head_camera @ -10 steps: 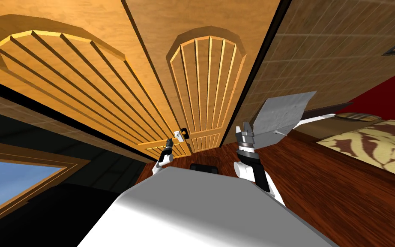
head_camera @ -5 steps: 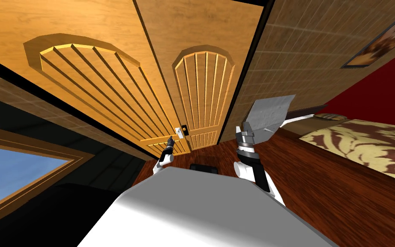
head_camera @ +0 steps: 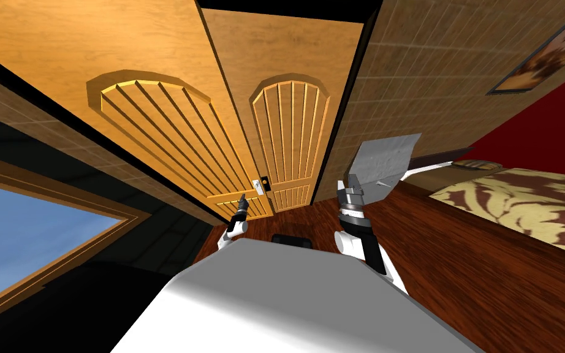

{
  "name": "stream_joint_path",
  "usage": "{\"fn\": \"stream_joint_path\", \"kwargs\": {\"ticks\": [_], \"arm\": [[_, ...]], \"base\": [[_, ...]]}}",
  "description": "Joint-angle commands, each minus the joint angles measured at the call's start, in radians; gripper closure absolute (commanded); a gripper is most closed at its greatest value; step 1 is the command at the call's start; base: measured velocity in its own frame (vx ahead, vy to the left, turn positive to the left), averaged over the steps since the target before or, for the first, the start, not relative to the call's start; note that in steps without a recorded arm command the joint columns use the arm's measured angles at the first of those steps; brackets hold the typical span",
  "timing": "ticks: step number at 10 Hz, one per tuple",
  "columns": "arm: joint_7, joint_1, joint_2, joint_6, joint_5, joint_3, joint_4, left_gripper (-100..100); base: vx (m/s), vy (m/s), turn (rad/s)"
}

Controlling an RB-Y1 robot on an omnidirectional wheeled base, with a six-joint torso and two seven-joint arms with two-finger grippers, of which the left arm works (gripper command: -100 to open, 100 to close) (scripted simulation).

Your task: Pull the door open

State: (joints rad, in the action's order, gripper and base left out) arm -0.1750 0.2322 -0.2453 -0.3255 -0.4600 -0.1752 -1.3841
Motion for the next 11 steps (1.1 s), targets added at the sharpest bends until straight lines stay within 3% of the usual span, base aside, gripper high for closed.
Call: {"fn": "stream_joint_path", "kwargs": {"ticks": [1,3,6,8,9,10,11], "arm": [[-0.001,0.015,-0.008,0.0,-0.001,-0.028,0.015,-100],[-0.002,0.007,-0.008,0.0,0.001,-0.035,0.026,-100],[-0.002,-0.022,0.001,0.001,0.006,-0.017,0.022,-100],[-0.003,-0.048,0.011,0.002,0.01,0.004,0.013,-100],[-0.004,-0.042,0.008,0.004,0.009,-0.005,0.017,-100],[-0.004,-0.042,0.008,0.004,0.009,-0.005,0.017,100],[-0.004,-0.042,0.008,0.004,0.009,-0.005,0.017,100]], "base": [[0.013,0.128,0.124],[0.133,0.103,0.012],[0.191,0.034,-0.082],[0.234,-0.041,-0.137],[0.115,-0.026,-0.025],[-0.016,0.004,0.026],[-0.036,0.014,-0.002]]}}
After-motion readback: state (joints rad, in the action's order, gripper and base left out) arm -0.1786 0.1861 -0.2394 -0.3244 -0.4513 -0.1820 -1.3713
